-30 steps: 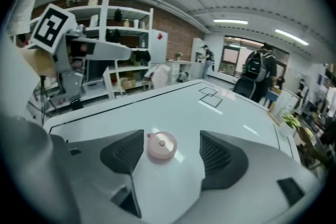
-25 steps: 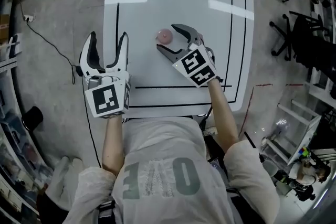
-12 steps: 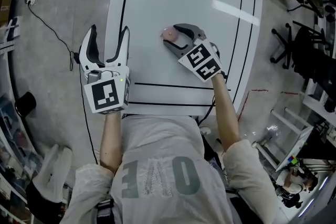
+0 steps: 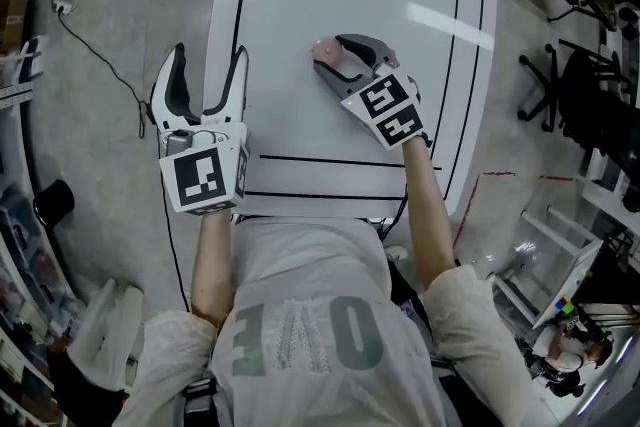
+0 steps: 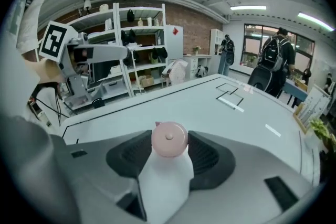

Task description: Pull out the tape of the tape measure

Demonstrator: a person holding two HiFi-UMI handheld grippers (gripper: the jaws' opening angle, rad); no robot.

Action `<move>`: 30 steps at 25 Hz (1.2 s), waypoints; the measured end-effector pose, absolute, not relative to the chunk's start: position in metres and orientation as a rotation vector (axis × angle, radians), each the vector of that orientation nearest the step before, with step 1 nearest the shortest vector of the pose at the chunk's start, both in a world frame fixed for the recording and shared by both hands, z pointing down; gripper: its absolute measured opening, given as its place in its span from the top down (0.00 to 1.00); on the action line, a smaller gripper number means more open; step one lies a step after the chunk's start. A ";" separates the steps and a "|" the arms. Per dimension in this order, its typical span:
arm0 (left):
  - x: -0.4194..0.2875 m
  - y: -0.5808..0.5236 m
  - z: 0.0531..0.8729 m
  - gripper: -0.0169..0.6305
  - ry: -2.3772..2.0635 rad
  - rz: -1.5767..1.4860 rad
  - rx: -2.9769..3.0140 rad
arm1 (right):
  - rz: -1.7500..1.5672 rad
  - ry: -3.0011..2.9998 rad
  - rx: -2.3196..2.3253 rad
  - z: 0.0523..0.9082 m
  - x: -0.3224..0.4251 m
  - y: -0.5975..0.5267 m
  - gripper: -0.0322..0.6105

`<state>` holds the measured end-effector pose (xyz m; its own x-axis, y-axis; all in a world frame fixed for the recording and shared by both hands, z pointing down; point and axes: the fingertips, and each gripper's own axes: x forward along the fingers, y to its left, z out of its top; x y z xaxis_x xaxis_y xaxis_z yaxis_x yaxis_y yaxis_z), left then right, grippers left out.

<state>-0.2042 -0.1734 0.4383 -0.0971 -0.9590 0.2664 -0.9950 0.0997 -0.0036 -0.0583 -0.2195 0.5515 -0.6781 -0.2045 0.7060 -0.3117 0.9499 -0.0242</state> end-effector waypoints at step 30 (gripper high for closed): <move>-0.121 -0.150 0.267 0.50 -2.216 0.194 2.584 | -0.028 -2.700 1.436 0.299 0.050 -0.190 0.59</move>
